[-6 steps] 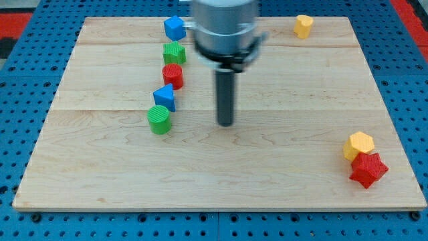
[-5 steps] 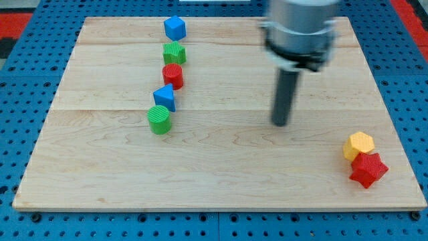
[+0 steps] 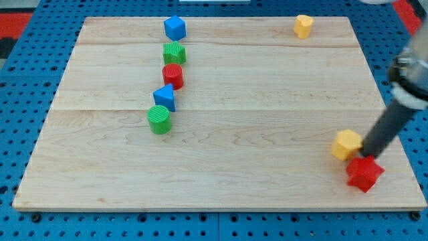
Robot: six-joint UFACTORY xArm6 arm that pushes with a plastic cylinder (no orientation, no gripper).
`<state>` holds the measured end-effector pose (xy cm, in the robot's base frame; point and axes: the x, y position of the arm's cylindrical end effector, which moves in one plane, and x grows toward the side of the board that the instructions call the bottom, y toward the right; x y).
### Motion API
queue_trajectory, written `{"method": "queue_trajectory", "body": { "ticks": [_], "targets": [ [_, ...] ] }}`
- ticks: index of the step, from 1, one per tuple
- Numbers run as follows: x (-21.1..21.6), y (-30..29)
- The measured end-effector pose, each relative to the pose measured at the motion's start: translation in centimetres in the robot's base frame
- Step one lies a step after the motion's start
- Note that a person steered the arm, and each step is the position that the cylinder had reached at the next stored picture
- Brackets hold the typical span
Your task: Move the hexagon to the bottom of the green circle
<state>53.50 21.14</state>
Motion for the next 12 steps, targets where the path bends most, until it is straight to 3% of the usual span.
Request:
{"method": "queue_trajectory", "body": {
  "ticks": [1,3,4,6,8,9,10,11,12],
  "targets": [
    [0.0,-5.0],
    [-2.6,-1.3],
    [-5.5,-6.1],
    [-5.1,-16.8],
    [-5.1,-17.2],
    [-6.7,-9.7],
    [-7.9,-6.4],
    [-2.6,-8.9],
    [-2.9,-14.0]
  ]
}}
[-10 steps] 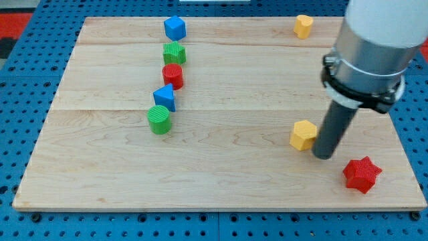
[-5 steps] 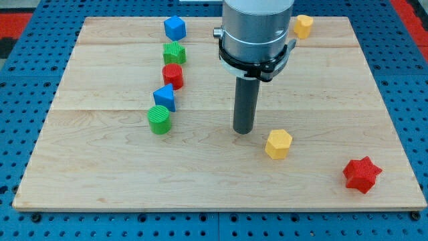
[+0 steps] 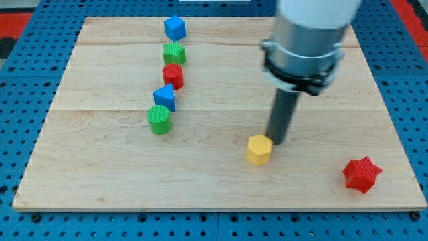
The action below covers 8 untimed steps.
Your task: Move the hexagon to the bottom of the green circle
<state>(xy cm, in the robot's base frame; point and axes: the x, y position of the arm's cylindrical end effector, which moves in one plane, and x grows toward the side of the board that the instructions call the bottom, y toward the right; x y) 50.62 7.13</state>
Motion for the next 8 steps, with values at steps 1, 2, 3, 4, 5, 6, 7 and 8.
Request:
{"method": "queue_trajectory", "body": {
  "ticks": [1,2,3,4,5,6,7,8],
  "targets": [
    [0.4,-0.2],
    [-0.6,4.2],
    [-0.2,3.5],
    [0.4,1.7],
    [4.1,0.8],
    [4.1,-1.2],
    [2.3,-6.3],
    [2.0,-8.4]
  ]
}}
